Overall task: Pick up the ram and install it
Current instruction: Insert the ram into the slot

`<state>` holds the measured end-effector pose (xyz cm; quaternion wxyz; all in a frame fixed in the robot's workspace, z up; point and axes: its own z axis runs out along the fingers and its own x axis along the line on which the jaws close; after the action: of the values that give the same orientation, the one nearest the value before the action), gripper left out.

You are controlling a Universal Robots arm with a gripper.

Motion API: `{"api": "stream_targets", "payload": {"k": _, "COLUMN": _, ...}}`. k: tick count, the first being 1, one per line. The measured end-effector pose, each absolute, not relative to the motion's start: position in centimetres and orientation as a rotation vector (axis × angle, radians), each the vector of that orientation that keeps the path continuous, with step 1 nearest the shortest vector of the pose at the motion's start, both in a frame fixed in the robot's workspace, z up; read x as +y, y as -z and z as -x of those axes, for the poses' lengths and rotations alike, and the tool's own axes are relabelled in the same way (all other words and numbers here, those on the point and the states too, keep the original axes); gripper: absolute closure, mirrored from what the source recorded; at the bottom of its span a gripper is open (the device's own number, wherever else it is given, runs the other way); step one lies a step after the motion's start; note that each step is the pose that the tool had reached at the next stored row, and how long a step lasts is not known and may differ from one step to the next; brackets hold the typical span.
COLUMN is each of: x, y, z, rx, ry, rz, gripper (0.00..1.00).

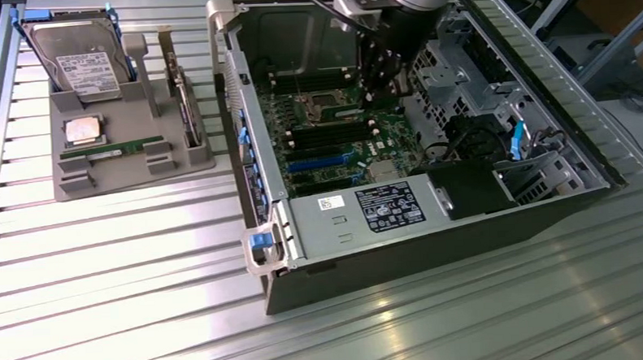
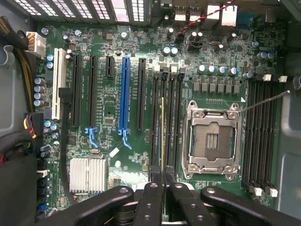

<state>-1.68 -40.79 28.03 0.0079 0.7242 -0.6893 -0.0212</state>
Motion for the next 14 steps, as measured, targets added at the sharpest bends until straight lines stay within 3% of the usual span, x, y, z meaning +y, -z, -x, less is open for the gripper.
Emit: {"api": "stream_targets", "payload": {"k": 14, "x": -40.9, "y": -26.7, "z": 3.0, "rx": -2.167, "ry": 0.066, "rz": -2.252, "gripper": 0.88}}
